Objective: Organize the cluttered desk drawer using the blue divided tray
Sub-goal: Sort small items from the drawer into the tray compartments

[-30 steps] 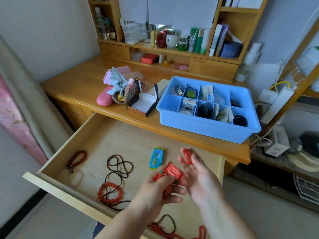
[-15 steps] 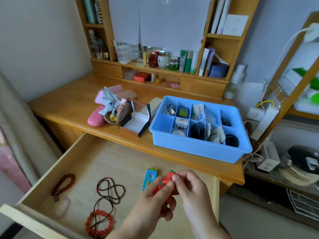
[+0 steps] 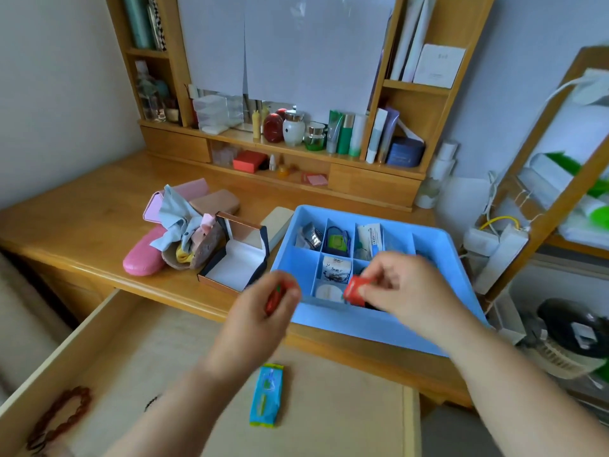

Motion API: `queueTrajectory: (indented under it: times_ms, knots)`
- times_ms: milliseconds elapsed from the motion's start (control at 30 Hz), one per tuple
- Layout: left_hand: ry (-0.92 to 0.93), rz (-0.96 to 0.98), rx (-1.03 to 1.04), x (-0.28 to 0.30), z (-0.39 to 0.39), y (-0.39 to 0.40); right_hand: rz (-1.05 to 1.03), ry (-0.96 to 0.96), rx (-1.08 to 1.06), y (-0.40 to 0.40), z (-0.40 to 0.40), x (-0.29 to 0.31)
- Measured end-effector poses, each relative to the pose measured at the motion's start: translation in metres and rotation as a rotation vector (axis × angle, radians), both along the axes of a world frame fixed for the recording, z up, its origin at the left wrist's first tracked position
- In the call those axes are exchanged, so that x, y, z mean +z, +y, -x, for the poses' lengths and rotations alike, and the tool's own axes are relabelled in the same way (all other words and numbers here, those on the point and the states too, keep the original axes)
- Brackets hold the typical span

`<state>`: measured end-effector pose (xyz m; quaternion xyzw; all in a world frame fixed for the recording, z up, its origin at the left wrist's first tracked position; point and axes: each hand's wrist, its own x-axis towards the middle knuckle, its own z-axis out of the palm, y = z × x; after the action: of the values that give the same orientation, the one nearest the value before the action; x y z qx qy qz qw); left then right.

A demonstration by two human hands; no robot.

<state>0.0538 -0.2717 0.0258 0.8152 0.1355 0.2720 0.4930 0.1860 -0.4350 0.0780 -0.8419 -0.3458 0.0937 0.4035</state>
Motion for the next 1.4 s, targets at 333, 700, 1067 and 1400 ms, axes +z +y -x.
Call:
queueTrajectory:
  times_ms: [333, 700, 1067, 1400]
  knots:
    - [-0.108, 0.136, 0.104, -0.012, -0.05, 0.025, 0.375, -0.414, 0.109, 0.083, -0.07, -0.03]
    - [-0.138, 0.322, 0.129, 0.001, -0.04, 0.03, 0.779, -0.659, -0.019, 0.107, -0.074, -0.049]
    - [-0.008, 0.752, 0.0, 0.008, -0.005, -0.008, 0.07, 0.281, 0.336, 0.056, -0.007, 0.005]
    - [0.134, 0.709, 0.075, -0.015, 0.023, -0.027, 0.079, 0.029, 0.06, 0.036, -0.034, 0.018]
